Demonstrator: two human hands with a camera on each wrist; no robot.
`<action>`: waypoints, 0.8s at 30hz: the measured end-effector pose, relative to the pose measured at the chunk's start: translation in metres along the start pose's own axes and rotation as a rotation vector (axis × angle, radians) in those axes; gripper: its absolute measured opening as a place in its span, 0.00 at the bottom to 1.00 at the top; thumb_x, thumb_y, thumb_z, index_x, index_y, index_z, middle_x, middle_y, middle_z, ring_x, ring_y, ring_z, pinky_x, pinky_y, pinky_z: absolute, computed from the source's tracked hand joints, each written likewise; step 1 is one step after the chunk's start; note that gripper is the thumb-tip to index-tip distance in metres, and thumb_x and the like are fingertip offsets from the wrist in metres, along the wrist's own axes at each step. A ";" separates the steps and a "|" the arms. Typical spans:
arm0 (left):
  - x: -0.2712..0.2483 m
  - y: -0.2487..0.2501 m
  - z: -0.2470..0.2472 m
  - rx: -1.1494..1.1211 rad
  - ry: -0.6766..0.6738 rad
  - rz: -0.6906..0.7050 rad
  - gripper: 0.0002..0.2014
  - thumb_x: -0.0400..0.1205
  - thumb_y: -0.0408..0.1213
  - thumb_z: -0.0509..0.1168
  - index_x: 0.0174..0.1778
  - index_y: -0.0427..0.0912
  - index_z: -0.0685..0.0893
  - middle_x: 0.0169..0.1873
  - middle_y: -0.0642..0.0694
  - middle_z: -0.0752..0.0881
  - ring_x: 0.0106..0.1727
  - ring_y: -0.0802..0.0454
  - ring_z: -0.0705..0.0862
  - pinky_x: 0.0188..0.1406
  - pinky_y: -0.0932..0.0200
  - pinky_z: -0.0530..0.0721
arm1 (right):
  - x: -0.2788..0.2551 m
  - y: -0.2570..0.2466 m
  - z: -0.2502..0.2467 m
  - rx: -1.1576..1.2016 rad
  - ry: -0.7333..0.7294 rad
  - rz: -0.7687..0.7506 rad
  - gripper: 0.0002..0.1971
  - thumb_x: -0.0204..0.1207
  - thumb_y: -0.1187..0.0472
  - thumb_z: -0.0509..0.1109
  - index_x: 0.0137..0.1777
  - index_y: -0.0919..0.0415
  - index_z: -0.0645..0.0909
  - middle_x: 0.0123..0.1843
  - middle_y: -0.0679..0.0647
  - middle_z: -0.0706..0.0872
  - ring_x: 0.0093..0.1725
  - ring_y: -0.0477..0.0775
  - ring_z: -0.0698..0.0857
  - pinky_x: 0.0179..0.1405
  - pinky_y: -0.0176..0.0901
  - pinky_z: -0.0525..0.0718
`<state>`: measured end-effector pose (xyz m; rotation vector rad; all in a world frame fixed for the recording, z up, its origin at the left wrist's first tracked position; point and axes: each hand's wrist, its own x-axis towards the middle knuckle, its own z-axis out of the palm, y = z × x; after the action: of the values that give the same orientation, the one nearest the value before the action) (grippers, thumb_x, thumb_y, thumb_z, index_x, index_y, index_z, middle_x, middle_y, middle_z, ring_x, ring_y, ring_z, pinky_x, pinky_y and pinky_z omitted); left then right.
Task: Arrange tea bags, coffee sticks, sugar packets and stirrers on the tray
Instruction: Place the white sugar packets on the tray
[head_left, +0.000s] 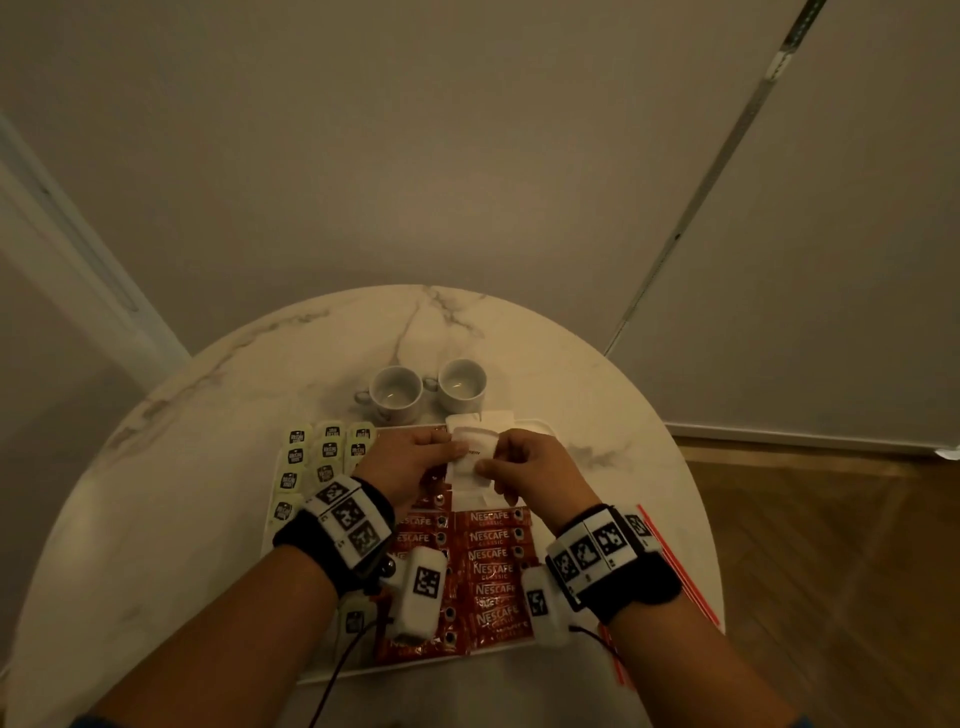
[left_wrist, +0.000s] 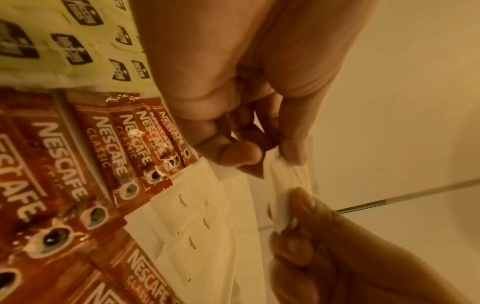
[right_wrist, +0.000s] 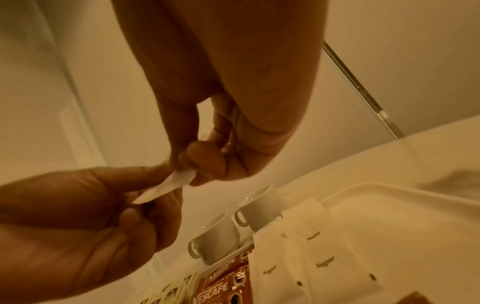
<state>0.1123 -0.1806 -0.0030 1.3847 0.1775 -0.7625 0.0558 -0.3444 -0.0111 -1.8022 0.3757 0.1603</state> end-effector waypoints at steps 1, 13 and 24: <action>0.001 -0.003 0.000 0.001 0.023 0.023 0.10 0.78 0.30 0.69 0.53 0.31 0.87 0.48 0.32 0.90 0.46 0.39 0.90 0.46 0.46 0.89 | 0.000 0.001 -0.001 0.008 0.032 -0.010 0.06 0.72 0.66 0.76 0.39 0.65 0.81 0.28 0.57 0.83 0.24 0.52 0.77 0.25 0.42 0.76; 0.006 -0.026 0.003 0.607 0.195 0.198 0.05 0.82 0.37 0.67 0.45 0.43 0.88 0.38 0.53 0.88 0.37 0.60 0.83 0.34 0.70 0.79 | 0.020 0.017 -0.006 -0.047 0.100 0.181 0.11 0.75 0.65 0.73 0.32 0.64 0.80 0.25 0.56 0.79 0.28 0.56 0.78 0.23 0.42 0.76; 0.016 -0.044 -0.028 1.284 0.162 0.253 0.10 0.80 0.30 0.61 0.56 0.43 0.80 0.58 0.45 0.79 0.57 0.47 0.80 0.48 0.62 0.70 | 0.038 0.028 0.021 -0.539 0.067 0.229 0.13 0.73 0.63 0.74 0.29 0.57 0.75 0.39 0.56 0.83 0.43 0.53 0.80 0.44 0.42 0.78</action>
<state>0.1074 -0.1604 -0.0532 2.6154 -0.4479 -0.5246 0.0837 -0.3369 -0.0532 -2.2950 0.6312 0.3911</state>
